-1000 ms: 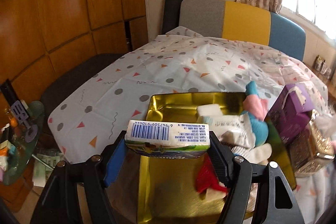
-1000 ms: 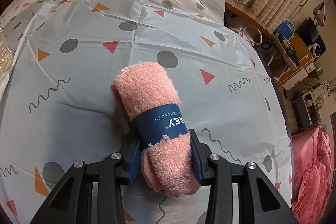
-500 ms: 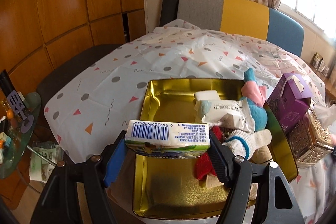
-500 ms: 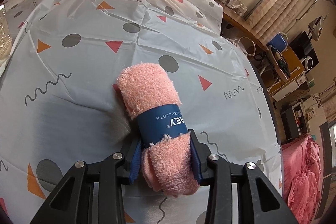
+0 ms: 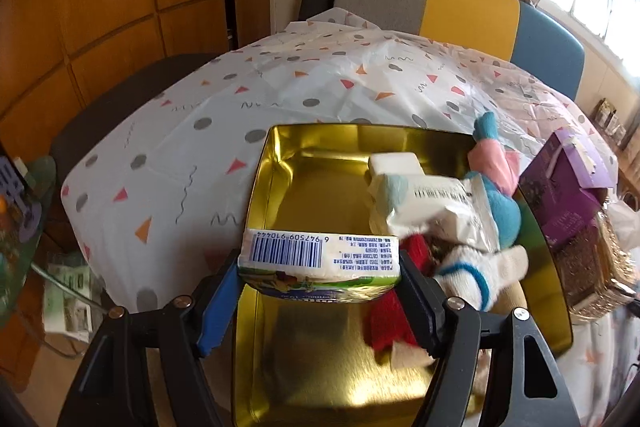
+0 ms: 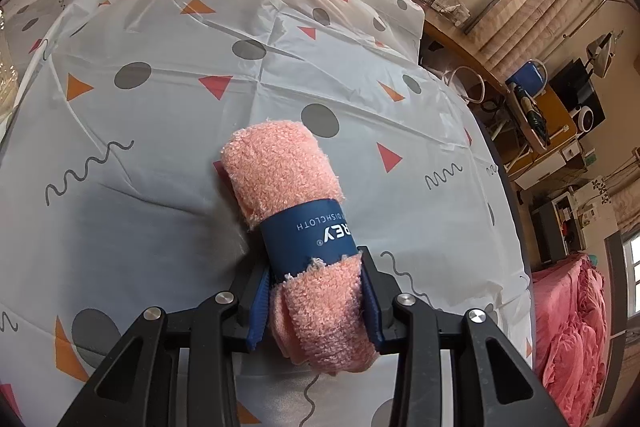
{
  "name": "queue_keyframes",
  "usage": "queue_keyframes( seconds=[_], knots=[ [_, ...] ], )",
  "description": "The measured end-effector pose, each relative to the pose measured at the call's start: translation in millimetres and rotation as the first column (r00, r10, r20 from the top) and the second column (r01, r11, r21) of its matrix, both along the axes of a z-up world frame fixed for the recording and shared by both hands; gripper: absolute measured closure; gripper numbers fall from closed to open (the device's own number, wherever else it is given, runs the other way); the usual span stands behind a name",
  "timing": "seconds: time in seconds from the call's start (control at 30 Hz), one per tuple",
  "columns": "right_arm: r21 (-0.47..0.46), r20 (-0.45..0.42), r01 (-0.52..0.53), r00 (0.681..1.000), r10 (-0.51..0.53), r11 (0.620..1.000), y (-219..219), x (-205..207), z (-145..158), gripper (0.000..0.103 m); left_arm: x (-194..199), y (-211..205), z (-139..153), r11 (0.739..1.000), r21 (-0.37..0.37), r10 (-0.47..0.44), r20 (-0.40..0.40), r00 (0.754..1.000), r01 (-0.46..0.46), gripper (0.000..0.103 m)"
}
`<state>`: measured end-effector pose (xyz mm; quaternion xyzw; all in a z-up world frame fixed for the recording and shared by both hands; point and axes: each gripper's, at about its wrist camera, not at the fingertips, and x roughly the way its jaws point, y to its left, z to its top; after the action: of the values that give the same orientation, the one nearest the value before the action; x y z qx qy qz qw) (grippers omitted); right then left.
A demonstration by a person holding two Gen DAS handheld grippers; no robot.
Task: Organize soft objects
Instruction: 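Lower the tempo pack into the gold tray and open the left tool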
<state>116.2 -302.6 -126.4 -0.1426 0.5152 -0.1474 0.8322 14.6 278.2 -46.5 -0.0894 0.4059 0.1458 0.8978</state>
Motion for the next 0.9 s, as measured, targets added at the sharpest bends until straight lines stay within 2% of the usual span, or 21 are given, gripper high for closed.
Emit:
queue_keyframes(
  seconds=[0.17,0.27,0.3,0.43,0.6,0.73,0.9],
  knots=[
    [-0.006,-0.003,0.001,1.000,-0.001,1.000,1,0,-1,0.065,19,1,-1,1.000,-0.003,-0.015,-0.004,1.000,0.015,0.028],
    [-0.006,-0.003,0.001,1.000,-0.001,1.000,1,0,-1,0.065,26,-2,-3,1.000,0.014,-0.008,-0.013,1.000,0.008,0.017],
    [-0.006,-0.002,0.002,1.000,-0.002,1.000,0,1,-1,0.065,26,-3,-2,1.000,0.017,-0.010,-0.006,1.000,0.010,0.016],
    [-0.006,-0.003,0.003,1.000,-0.003,1.000,2,0,-1,0.065,19,-11,1,0.998,0.059,-0.014,0.010,1.000,0.013,0.016],
    [-0.007,-0.002,0.003,1.000,-0.003,1.000,2,-1,-1,0.065,-4,-17,4,0.995,0.101,0.021,0.036,0.999,-0.024,0.016],
    [-0.002,-0.001,0.007,1.000,-0.007,1.000,2,-1,-1,0.065,-18,-19,4,0.996,0.080,0.045,0.043,0.998,-0.048,0.016],
    [0.049,0.000,0.028,1.000,-0.028,0.998,-4,0,2,0.066,-24,-25,9,0.996,0.079,0.042,0.055,0.998,-0.046,0.016]
  ],
)
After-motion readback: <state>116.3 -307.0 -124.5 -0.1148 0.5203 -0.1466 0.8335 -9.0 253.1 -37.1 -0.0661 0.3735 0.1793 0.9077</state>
